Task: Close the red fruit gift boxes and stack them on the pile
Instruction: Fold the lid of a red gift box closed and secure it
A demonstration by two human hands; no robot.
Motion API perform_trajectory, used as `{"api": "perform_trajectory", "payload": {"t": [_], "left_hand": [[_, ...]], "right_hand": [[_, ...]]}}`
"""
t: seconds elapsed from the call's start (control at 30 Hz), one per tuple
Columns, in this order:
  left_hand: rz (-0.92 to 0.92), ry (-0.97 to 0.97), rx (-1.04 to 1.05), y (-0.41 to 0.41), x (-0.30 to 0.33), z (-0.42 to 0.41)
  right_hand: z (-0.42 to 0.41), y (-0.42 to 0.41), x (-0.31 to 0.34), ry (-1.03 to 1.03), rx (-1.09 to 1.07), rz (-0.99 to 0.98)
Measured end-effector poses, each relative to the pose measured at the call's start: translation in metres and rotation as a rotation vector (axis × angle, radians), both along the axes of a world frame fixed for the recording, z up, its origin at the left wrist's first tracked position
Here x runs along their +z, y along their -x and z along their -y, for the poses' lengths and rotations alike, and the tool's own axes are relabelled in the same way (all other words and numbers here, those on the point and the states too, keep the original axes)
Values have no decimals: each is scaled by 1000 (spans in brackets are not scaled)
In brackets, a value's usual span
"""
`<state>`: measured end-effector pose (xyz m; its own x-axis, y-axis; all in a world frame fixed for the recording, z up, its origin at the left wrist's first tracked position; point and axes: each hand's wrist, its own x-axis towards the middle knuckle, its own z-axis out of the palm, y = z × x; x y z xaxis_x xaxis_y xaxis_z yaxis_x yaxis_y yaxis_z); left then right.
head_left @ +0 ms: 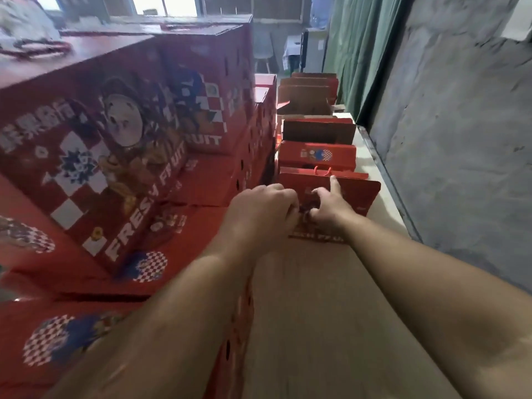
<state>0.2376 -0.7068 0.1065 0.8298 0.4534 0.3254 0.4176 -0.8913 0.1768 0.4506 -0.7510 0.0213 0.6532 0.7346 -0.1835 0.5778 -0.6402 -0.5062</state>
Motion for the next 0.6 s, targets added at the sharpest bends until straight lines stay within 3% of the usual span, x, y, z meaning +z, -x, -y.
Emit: {"api": "perform_trajectory", "payload": {"t": [0.23, 0.5, 0.6], "left_hand": [[-33, -2, 22, 0, -5, -4], [-89, -19, 8, -1, -7, -7], [-121, -39, 5, -3, -5, -7]], "right_hand": [[-20, -26, -12, 111, 44, 340], [-4, -35, -30, 152, 6, 511], [21, -27, -23, 163, 35, 491]]}}
